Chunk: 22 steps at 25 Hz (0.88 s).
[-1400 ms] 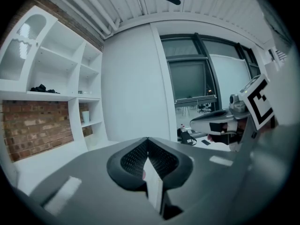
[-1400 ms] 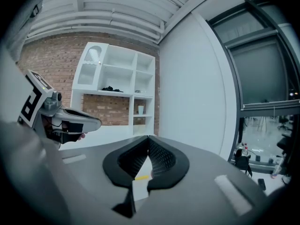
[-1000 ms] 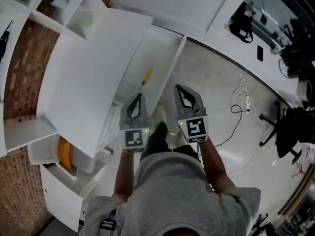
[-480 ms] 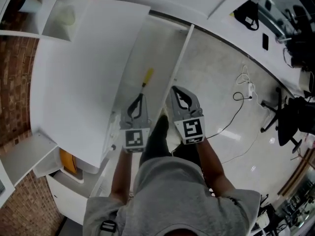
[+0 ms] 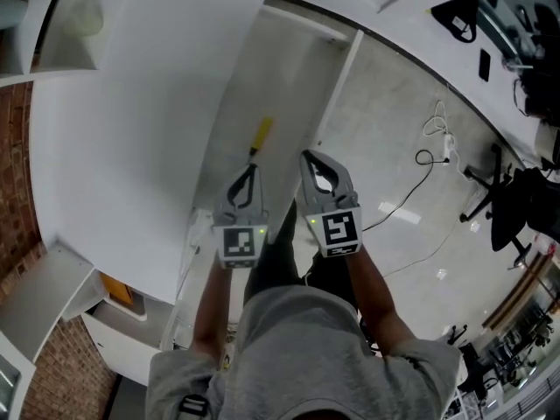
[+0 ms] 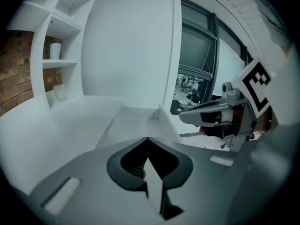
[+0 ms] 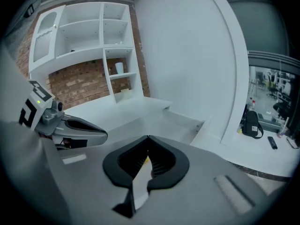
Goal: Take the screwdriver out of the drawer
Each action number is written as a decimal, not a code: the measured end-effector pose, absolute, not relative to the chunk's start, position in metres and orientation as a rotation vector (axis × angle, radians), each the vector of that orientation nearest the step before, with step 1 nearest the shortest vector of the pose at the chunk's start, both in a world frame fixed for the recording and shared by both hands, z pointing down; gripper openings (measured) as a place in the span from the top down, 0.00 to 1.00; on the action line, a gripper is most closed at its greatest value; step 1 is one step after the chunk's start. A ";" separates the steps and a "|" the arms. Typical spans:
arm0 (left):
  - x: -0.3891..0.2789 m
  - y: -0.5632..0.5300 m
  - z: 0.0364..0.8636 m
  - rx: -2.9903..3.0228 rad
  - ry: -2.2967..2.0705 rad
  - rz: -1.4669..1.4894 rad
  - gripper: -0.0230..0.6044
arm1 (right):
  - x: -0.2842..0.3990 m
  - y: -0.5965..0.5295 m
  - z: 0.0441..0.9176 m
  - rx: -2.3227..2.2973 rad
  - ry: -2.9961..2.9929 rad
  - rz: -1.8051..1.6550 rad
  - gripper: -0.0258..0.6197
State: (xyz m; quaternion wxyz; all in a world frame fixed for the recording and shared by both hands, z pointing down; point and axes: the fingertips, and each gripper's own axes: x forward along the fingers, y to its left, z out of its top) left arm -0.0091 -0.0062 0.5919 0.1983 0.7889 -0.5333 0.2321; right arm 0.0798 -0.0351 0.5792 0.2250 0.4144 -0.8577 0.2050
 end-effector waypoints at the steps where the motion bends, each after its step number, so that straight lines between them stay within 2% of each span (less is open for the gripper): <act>1: -0.010 -0.008 0.599 2.199 -1.483 0.657 0.94 | 0.079 -0.037 0.584 1.141 -2.361 0.572 0.96; 12: -0.022 -0.017 0.667 2.053 -1.427 0.796 0.94 | 0.085 -0.042 0.604 1.156 -2.313 0.610 0.96; 14: -0.016 -0.018 0.677 2.044 -1.391 0.794 0.78 | 0.090 -0.043 0.606 1.166 -2.304 0.618 0.96; 22: -0.013 -0.014 0.725 1.957 -1.311 0.918 0.73 | 0.102 -0.042 0.619 1.187 -2.272 0.644 0.96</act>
